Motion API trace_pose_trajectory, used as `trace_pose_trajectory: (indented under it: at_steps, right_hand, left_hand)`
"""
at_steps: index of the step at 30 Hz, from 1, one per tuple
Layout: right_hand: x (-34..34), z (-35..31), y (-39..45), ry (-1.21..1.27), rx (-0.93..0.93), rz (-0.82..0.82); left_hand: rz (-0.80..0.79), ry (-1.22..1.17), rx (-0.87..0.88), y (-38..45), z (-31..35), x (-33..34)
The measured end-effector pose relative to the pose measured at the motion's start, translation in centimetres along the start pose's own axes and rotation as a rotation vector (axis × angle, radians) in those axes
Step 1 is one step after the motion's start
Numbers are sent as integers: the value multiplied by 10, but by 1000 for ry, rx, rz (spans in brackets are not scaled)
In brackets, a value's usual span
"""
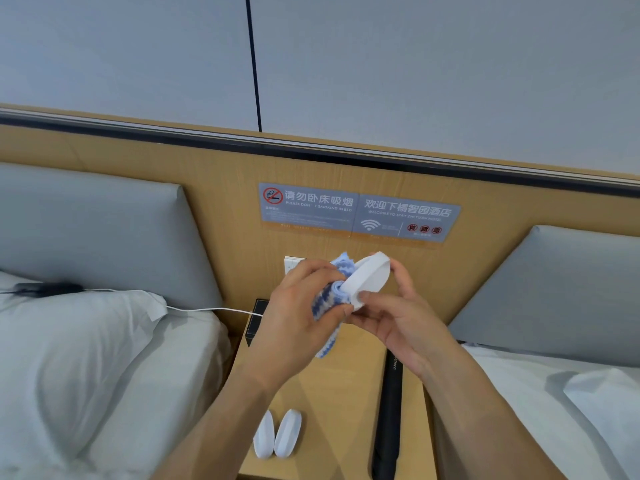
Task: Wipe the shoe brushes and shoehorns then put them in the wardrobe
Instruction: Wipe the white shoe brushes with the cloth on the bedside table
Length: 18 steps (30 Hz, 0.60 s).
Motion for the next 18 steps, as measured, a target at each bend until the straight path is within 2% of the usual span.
trace_pose_trajectory:
  at_steps: [4, 8, 11, 14, 18]
  right_hand:
    - [-3, -4, 0, 81, 61, 20]
    - [-6, -4, 0, -19, 135, 52]
    - [-9, -3, -1, 3, 183, 51]
    - [-10, -4, -3, 40, 183, 24]
    - [3, -3, -8, 37, 168, -107]
  left_hand:
    - [-30, 1, 33, 3, 3, -7]
    - [-103, -16, 54, 5, 2, -9]
    - [-117, -7, 77, 8, 1, -14]
    - [-77, -33, 79, 12, 2, -22]
    - [68, -59, -4, 15, -2, -36]
Point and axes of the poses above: each hand's wrist, its own y-axis towards the middle knuckle, its own x-axis out of the palm, z = x × y, the point moved 9 cm from there along y, towards the middle knuckle, and after that the axes turned 14 degrees about -y, right-handed, at the moved point
